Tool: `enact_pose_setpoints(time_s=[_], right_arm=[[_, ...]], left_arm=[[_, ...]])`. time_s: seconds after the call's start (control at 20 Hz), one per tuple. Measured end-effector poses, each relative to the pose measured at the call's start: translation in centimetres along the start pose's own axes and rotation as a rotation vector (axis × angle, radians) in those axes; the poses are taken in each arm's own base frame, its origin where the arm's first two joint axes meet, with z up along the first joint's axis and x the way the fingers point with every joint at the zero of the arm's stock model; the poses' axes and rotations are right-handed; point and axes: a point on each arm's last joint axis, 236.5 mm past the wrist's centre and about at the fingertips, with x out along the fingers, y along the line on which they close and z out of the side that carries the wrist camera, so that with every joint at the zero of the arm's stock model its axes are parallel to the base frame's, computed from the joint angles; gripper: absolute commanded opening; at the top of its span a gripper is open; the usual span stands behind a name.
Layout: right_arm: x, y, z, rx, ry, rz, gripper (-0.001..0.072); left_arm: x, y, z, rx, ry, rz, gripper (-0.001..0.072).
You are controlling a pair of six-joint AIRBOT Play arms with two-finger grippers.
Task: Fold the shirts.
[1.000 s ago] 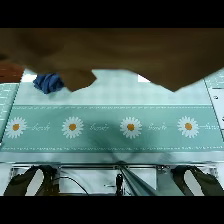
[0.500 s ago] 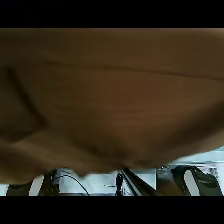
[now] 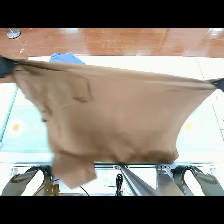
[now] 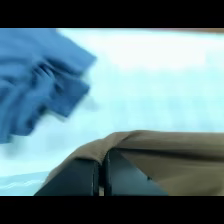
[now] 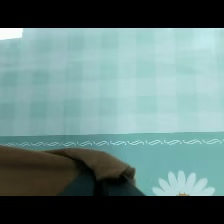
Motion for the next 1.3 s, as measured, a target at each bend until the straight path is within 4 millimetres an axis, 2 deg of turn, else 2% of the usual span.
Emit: enact_pose_setpoints(time_s=[0.15,0.3,0.45,0.6,0.7,0.8,1.0,1.15,1.3], right_arm=[[8.4,-2.2,0.6,0.063,0.092,0.033,0.0026],[15.4,-4.0,1.7,0.132,0.154,0.059,0.0026],[21.0,-5.0,2.8,0.207,0.208,0.096,0.0026],[24.6,-5.1,3.1,0.276,0.242,0.140,0.0026],[25.7,-5.0,2.7,0.295,0.270,0.159,0.0026],[25.7,-5.1,2.2,0.305,0.307,0.180,0.0027],[24.2,-5.1,-1.5,0.257,0.482,0.212,0.0027],[23.1,-5.7,-4.1,0.213,0.599,0.183,0.0027],[23.1,-6.2,-5.8,0.224,0.673,0.157,0.0027]], left_arm=[[8.7,0.8,-1.5,-0.015,0.106,-0.034,0.0040],[16.6,1.6,-2.2,-0.055,0.177,-0.043,0.0041],[22.8,2.0,-3.2,-0.158,0.237,-0.055,0.0041],[26.6,1.8,-5.2,-0.224,0.318,-0.082,0.0041],[27.6,1.8,-6.0,-0.244,0.355,-0.094,0.0041],[27.5,2.0,-6.8,-0.227,0.401,-0.111,0.0041],[25.4,2.9,-8.8,-0.193,0.535,-0.160,0.0041],[24.0,4.3,-11.7,-0.189,0.670,-0.167,0.0041],[23.1,5.1,-14.3,-0.193,0.781,-0.172,0.0043]])
